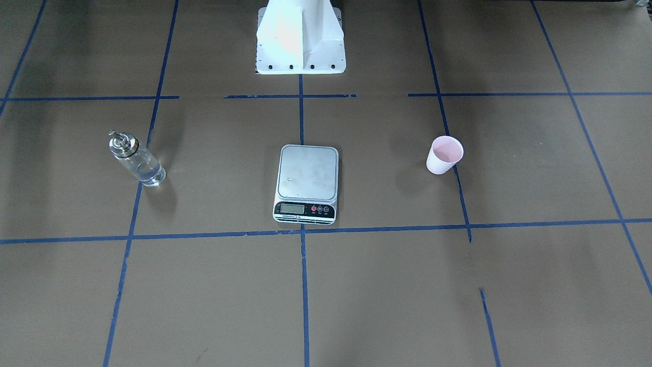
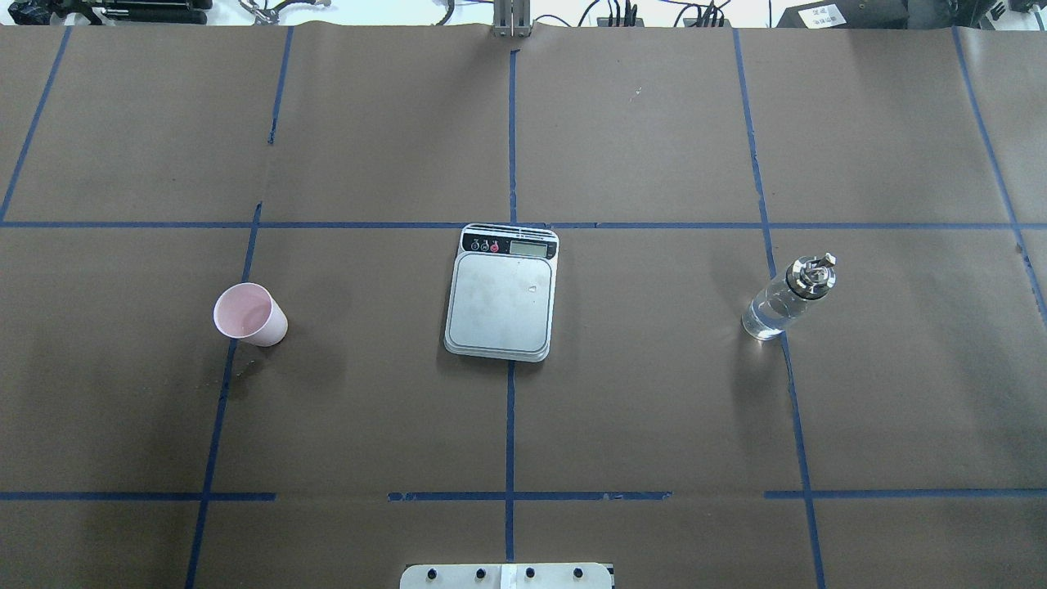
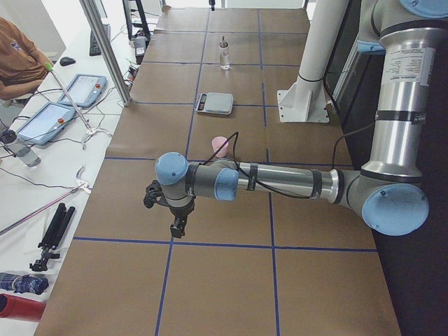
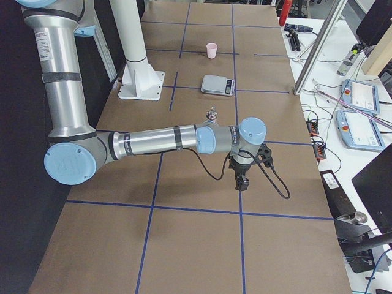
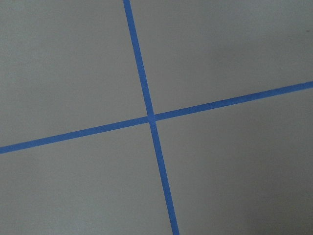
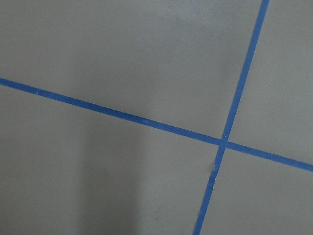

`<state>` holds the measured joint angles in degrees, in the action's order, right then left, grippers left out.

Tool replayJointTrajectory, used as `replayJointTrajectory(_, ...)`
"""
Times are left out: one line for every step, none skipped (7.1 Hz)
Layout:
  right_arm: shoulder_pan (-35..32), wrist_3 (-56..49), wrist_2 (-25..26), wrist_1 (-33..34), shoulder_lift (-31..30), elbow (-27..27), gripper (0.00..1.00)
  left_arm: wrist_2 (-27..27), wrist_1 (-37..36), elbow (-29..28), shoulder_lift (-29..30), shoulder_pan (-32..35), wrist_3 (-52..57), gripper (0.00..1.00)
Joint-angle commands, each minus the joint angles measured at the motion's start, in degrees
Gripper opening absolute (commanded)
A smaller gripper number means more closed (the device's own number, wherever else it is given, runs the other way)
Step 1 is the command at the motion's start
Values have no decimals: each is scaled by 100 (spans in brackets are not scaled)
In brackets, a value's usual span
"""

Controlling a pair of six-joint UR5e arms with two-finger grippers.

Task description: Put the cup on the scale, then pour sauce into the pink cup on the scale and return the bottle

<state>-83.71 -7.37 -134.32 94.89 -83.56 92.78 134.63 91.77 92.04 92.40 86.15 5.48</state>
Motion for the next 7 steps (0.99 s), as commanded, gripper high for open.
replayJointTrajectory(13,16,28,-528,-117,-120,100,63,347,59,6,-89,15,100)
replayJointTrajectory(13,25,20,-1229,-361,-216,100,838,481,77,-3,-229,-159,100)
replayJointTrajectory(30,260,-15,-1697,-328,-504,100,1020,726,495,6,-1005,-866,100)
replayJointTrajectory(39,584,-59,-1919,-380,-463,100,612,1189,865,6,-1370,-1665,100)
replayJointTrajectory(39,605,-199,-2174,-503,-480,100,539,1350,1416,-3,-2008,-2769,100)
replayJointTrajectory(48,848,-339,-2202,-478,-463,100,521,1361,1561,-3,-2398,-3241,100)
replayJointTrajectory(65,1617,-349,-2237,-434,-454,100,486,1370,1537,23,-2576,-3307,100)
